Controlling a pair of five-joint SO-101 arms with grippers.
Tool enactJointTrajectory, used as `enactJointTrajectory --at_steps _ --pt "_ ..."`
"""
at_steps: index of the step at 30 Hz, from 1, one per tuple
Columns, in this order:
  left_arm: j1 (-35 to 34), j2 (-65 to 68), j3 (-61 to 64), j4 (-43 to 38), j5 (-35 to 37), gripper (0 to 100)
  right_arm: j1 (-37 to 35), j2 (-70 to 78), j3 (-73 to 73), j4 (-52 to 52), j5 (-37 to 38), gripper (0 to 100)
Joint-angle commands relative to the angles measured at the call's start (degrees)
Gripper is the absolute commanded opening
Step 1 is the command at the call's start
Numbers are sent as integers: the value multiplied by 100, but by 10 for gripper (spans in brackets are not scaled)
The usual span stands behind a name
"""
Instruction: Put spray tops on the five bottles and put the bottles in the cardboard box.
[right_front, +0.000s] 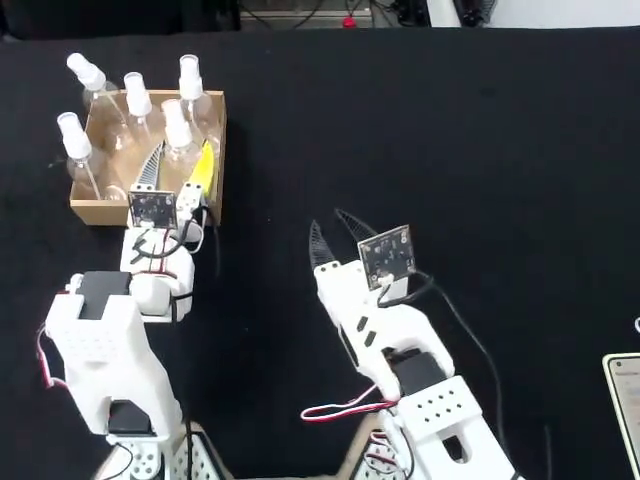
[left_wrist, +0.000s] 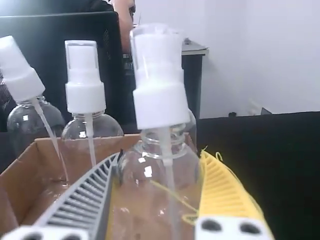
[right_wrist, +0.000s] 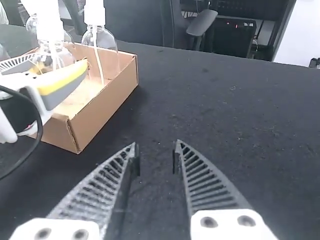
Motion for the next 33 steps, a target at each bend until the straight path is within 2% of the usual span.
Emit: enactJointTrajectory --at_steps 1,15,18,22,27,33 --pt "4 -18 75 -62 44 41 -44 -101 -4 -9 44 110" --pt "330 -18 75 -53 44 47 -44 -101 -4 -9 44 110" --pt "303 -18 84 -26 53 134 -44 -101 -4 -9 44 110" --pt "286 -26 84 571 308 242 -44 -101 -4 -9 44 110" --pt "277 -53 75 580 580 217 -44 -101 -4 -9 44 110" --pt "277 -88 75 580 527 214 -44 -92 -4 -9 53 110"
